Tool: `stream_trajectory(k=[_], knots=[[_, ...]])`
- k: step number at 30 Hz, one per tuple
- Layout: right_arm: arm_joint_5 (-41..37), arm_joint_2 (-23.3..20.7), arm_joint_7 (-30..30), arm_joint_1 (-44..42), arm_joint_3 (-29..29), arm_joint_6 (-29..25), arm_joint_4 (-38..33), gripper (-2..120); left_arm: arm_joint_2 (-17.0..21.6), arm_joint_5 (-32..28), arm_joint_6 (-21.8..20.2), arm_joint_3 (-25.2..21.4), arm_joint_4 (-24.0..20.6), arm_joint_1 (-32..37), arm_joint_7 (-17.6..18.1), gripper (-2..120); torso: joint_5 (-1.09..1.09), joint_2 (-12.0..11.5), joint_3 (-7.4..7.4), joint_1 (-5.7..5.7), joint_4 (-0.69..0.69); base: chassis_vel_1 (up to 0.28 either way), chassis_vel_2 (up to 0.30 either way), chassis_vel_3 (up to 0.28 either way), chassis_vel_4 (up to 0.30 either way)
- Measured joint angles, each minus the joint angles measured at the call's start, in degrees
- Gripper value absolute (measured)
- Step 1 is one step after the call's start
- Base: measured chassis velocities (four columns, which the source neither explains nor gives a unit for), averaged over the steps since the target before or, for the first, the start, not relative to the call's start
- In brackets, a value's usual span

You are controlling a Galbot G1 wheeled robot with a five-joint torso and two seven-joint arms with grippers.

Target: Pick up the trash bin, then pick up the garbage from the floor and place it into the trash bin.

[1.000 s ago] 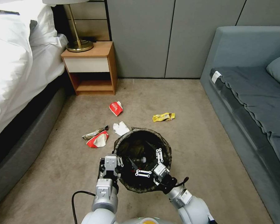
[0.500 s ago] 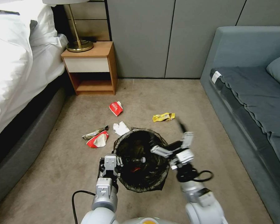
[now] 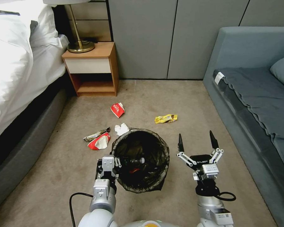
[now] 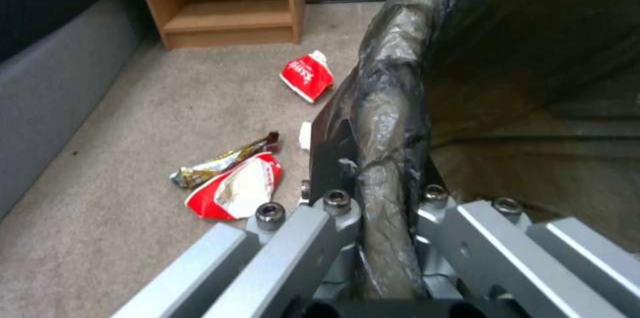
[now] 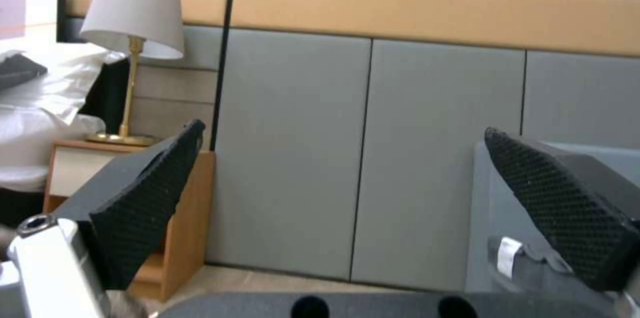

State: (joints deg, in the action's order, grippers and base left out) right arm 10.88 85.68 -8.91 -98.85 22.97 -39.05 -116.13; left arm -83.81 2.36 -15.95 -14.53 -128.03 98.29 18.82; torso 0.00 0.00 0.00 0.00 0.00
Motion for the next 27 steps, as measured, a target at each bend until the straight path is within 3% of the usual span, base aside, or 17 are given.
stream_trajectory(k=[18,27], knots=[[-1.59,-0.14,0.48,0.78,-0.37,1.83,1.38,100,-0.37,0.13,0.10,0.03,-0.35,0.03,0.12,0,0.00,0.00,0.00,0.00,0.00,-0.003,0.002,0.003,-0.003],[-2.08,-0.12,0.51,0.93,-0.09,1.93,1.56,100,-0.42,0.37,0.15,0.07,-0.48,0.19,0.30,0,0.00,0.00,0.00,0.00,0.00,-0.134,0.139,0.152,-0.142]])
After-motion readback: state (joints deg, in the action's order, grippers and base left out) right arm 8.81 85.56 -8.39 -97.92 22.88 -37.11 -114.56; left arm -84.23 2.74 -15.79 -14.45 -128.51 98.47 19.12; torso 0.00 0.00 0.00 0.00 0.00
